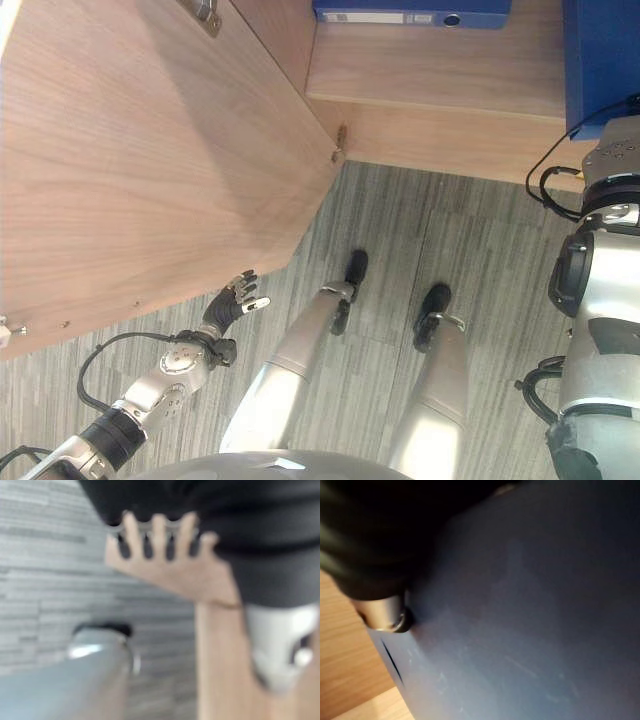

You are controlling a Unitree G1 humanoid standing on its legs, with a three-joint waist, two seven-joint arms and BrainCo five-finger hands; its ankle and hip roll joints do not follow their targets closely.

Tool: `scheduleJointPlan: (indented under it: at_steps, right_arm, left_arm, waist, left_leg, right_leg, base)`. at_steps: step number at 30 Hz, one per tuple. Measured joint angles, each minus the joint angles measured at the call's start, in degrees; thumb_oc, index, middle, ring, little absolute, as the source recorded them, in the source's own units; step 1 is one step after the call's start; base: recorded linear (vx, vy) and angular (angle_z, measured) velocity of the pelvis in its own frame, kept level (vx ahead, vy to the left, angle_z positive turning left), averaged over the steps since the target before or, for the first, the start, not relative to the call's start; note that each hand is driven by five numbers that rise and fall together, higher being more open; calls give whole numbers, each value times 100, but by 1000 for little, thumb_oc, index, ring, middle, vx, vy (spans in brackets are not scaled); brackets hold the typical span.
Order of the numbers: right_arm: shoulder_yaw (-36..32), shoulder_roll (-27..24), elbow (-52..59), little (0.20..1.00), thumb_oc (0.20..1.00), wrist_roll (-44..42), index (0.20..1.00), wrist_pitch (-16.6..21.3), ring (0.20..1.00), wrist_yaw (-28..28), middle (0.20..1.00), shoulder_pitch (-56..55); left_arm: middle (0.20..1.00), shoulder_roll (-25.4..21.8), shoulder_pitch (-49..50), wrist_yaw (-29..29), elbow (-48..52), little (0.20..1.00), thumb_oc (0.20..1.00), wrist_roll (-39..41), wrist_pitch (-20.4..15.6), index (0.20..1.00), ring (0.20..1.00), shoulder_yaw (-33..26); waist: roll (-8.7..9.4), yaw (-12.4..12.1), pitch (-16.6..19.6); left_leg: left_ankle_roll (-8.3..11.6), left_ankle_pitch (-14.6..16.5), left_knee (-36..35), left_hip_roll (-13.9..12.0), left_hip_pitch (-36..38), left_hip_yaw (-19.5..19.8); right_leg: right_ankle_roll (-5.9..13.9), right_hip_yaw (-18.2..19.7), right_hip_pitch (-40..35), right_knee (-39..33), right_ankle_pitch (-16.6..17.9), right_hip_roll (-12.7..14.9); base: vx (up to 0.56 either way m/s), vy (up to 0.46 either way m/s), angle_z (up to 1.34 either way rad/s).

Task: Put the empty folder in the office cabinet

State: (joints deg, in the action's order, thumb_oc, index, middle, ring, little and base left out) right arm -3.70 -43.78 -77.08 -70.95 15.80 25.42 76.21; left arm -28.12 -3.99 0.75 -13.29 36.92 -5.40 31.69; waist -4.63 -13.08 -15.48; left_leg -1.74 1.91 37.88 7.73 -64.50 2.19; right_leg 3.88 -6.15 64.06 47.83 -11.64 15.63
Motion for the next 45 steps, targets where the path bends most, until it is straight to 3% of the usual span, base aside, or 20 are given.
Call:
scheduleJointPlan:
  at_steps: [9,16,25,45]
  right_arm:
    - [-17,-59,12,200,200,-73,200,22,200,17,200,6]
    - [82,-217,13,200,200,-228,200,47,200,49,200,217]
    - [209,-495,52,200,200,-457,200,57,200,-237,200,452]
    - [537,-592,15,200,200,-457,200,58,200,-337,200,991]
  left_arm:
    - [1000,-24,-2,-7,-19,1000,1000,-1,-4,1000,1000,-30]
    - [1000,-40,-6,-3,101,1000,1000,-1,-109,1000,1000,-37]
    - [1000,-47,12,94,100,1000,1000,-1,-113,1000,1000,-35]
    - [1000,-78,6,123,122,1000,1000,1,-114,1000,1000,-37]
  waist:
    - [6,-18,1]
    - [1,-32,5]
    - [-1,-290,6]
    - [-3,-339,7]
  left_leg:
    - [114,-645,-1267,22,311,145]
    - [127,-653,-1294,80,418,238]
    - [182,-872,-1713,113,411,363]
    - [183,-1021,-2107,140,617,394]
  right_leg:
    - [-53,-205,-39,-694,293,26]
    - [-109,-250,-124,-552,204,80]
    - [-107,-333,-3,-668,205,112]
    - [-104,-365,-95,-780,205,153]
  base:
    - [-8,-3,7]
    - [36,-15,7]
    - [21,-4,5]
    - [3,1,0]
